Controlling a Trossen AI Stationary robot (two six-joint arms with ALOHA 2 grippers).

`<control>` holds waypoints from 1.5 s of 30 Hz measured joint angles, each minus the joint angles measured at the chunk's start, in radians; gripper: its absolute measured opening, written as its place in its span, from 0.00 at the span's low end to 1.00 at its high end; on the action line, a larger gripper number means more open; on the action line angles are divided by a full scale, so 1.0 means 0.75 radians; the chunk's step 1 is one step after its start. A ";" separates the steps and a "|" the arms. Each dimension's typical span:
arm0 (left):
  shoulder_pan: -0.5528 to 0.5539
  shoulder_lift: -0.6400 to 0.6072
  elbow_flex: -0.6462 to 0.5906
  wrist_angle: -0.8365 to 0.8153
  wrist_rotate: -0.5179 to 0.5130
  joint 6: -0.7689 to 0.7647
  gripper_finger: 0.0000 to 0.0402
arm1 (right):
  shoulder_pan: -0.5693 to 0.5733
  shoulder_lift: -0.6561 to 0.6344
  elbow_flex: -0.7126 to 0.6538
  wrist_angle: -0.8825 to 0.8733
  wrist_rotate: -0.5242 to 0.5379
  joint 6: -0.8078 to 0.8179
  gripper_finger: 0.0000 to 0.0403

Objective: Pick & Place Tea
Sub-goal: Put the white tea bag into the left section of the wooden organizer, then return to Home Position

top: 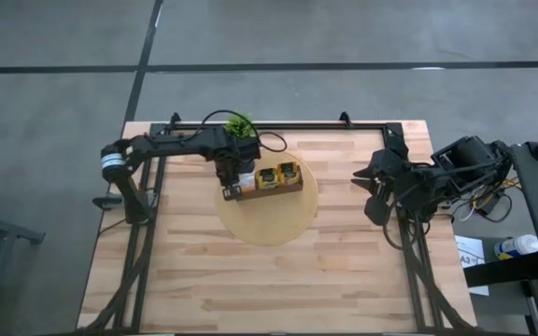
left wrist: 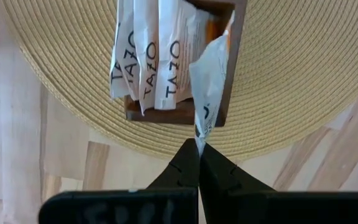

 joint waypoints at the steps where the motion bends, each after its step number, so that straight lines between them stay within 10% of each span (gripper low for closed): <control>1: 0.000 0.002 0.005 0.003 0.000 0.005 0.00 | 0.000 0.000 -0.003 0.000 0.000 0.001 0.17; 24: 0.003 0.071 0.027 0.009 -0.039 0.047 0.01 | 0.000 0.000 -0.026 -0.001 0.004 0.000 0.17; 45: 0.003 0.055 0.162 -0.023 -0.107 0.021 0.33 | 0.000 0.000 -0.026 -0.001 0.020 -0.007 0.17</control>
